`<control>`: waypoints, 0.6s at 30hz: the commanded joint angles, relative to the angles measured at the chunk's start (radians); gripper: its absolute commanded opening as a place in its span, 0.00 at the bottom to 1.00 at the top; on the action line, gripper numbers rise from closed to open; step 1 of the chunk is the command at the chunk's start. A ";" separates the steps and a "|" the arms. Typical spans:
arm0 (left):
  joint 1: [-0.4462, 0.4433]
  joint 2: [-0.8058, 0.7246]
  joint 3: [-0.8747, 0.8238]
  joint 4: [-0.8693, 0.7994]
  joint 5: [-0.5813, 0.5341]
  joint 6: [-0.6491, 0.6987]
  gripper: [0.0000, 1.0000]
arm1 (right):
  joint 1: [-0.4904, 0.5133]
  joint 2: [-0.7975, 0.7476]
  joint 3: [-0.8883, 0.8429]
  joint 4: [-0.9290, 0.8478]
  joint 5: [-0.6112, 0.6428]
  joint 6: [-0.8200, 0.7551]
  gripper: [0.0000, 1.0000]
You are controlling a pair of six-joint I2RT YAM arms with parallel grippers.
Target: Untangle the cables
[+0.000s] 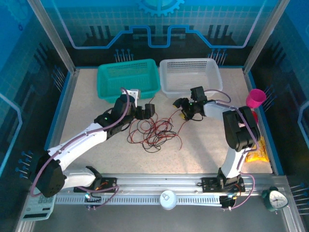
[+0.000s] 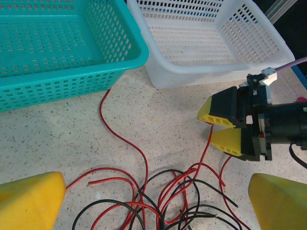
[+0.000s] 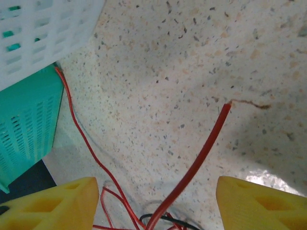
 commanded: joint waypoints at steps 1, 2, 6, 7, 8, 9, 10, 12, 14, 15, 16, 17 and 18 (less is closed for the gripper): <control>-0.011 0.013 0.041 0.005 -0.002 -0.005 0.99 | -0.015 0.028 0.023 0.042 -0.017 0.038 0.63; -0.012 0.013 0.043 0.003 -0.001 -0.003 0.99 | -0.017 0.031 0.021 0.053 -0.017 0.041 0.60; -0.014 0.011 0.042 -0.005 -0.003 0.003 0.99 | -0.019 0.028 0.023 0.065 -0.021 0.028 0.44; -0.015 0.011 0.041 -0.006 -0.004 0.004 0.99 | -0.020 0.021 0.021 0.065 -0.021 0.023 0.40; -0.015 0.011 0.042 -0.007 -0.004 0.004 0.99 | -0.021 0.011 0.017 0.067 -0.019 0.013 0.34; -0.015 0.011 0.040 -0.005 -0.002 0.003 0.99 | -0.021 -0.004 0.012 0.068 -0.017 0.000 0.27; -0.016 0.011 0.039 -0.004 -0.001 0.004 0.99 | -0.020 -0.019 0.008 0.069 -0.014 -0.012 0.21; -0.016 0.015 0.037 0.003 0.009 0.005 0.99 | -0.014 -0.063 0.008 0.036 0.002 -0.051 0.00; -0.015 0.021 0.041 0.005 0.038 0.011 0.99 | -0.006 -0.103 0.010 0.001 0.025 -0.091 0.00; -0.016 0.027 0.044 0.005 0.054 0.013 0.99 | -0.001 -0.128 0.010 -0.019 0.044 -0.112 0.00; -0.015 0.034 0.049 0.008 0.071 0.016 0.99 | 0.007 -0.150 0.010 -0.034 0.060 -0.132 0.00; -0.016 0.043 0.054 0.010 0.093 0.020 0.99 | 0.015 -0.175 0.012 -0.054 0.081 -0.153 0.00; -0.015 0.054 0.060 0.014 0.120 0.023 0.99 | 0.026 -0.201 0.012 -0.066 0.101 -0.175 0.00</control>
